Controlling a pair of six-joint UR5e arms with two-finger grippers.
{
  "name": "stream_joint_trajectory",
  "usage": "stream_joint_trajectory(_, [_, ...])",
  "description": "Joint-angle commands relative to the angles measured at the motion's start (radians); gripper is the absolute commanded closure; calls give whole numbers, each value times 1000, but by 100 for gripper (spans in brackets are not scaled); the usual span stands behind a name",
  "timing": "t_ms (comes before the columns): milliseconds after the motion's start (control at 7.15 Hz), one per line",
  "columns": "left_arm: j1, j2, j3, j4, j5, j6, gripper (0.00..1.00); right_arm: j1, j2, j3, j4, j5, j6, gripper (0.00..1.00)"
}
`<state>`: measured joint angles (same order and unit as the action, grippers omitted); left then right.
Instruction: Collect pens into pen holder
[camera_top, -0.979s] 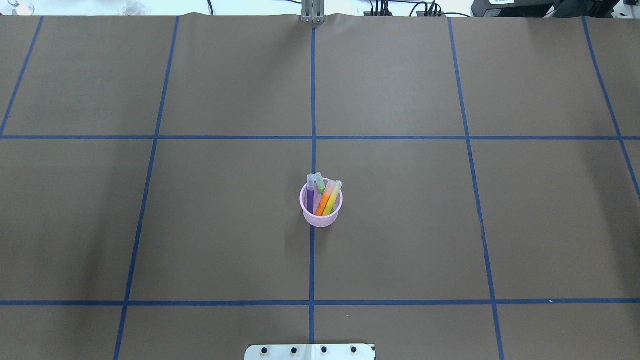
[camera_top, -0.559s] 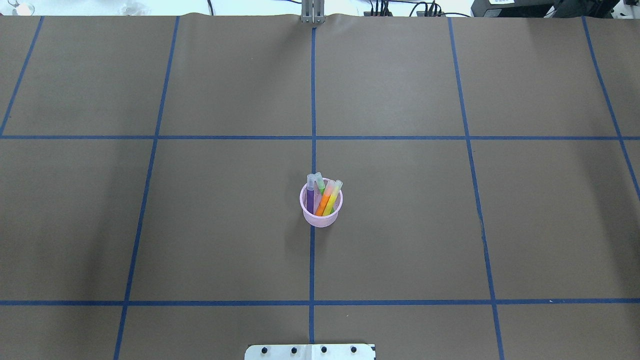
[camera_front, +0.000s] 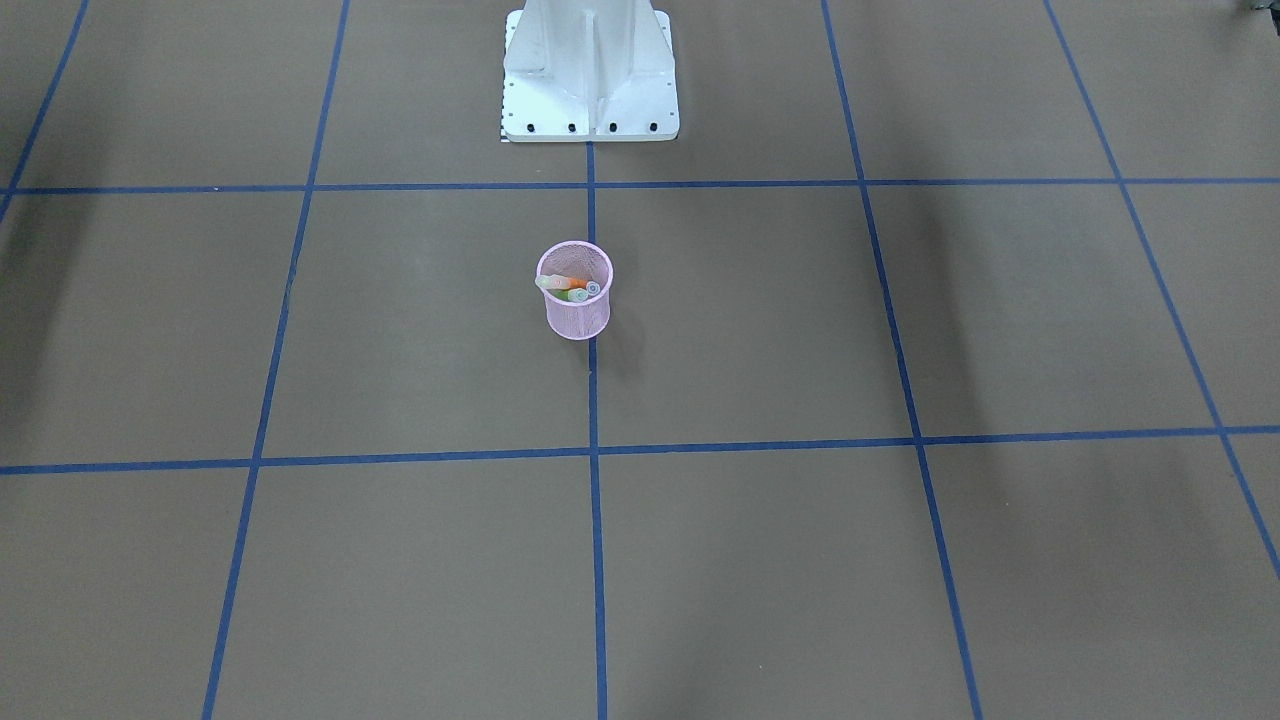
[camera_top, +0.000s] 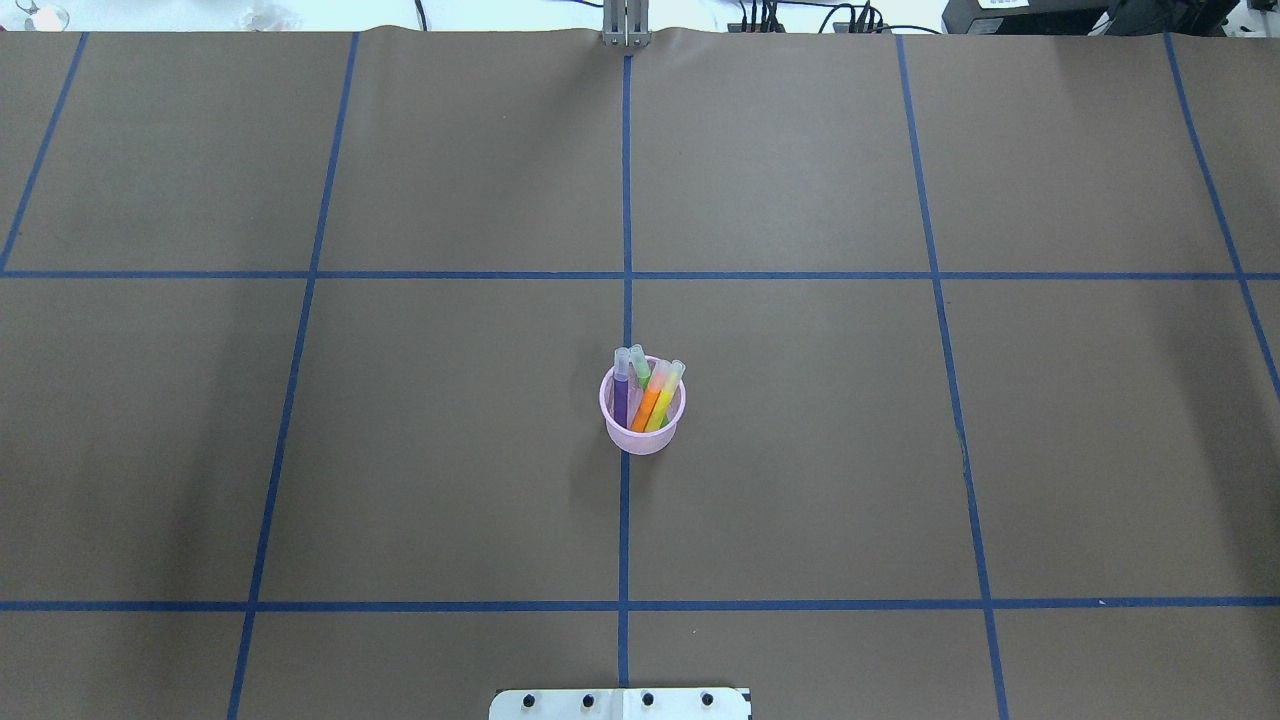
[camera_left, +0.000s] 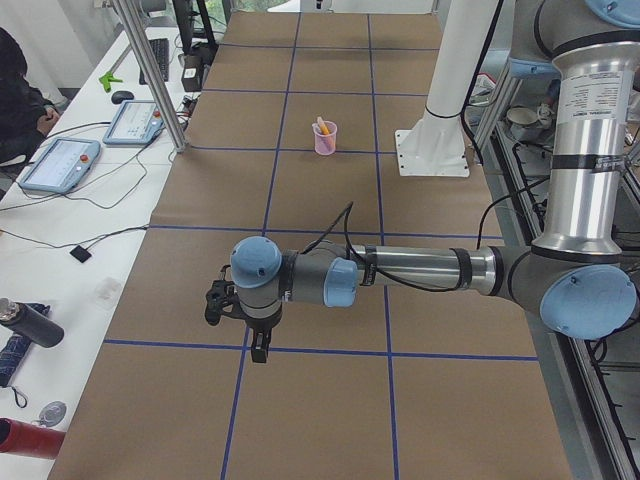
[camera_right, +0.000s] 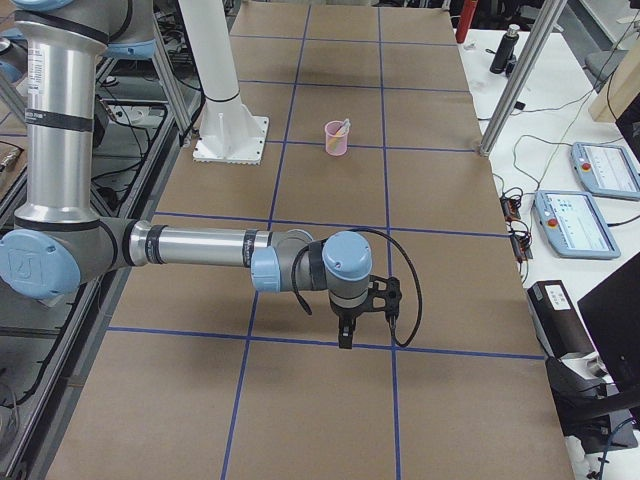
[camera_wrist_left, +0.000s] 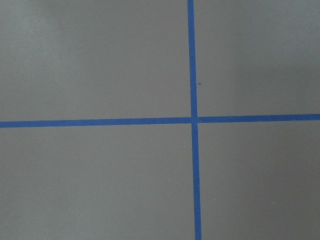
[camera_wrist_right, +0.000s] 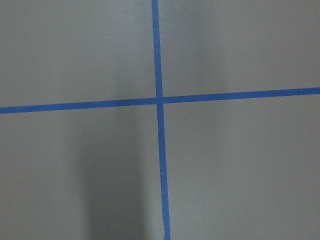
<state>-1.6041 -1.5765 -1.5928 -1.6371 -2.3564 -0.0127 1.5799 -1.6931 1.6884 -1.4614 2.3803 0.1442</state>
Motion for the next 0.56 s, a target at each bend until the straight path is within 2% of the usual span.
stream_joint_trajectory(0, [3, -8, -21, 0, 2, -4, 0, 0, -5, 0, 4, 11, 0, 0])
stream_joint_trajectory(419, [16, -5, -48, 0, 2, -6, 0, 0, -5, -1, 4, 11, 0, 0])
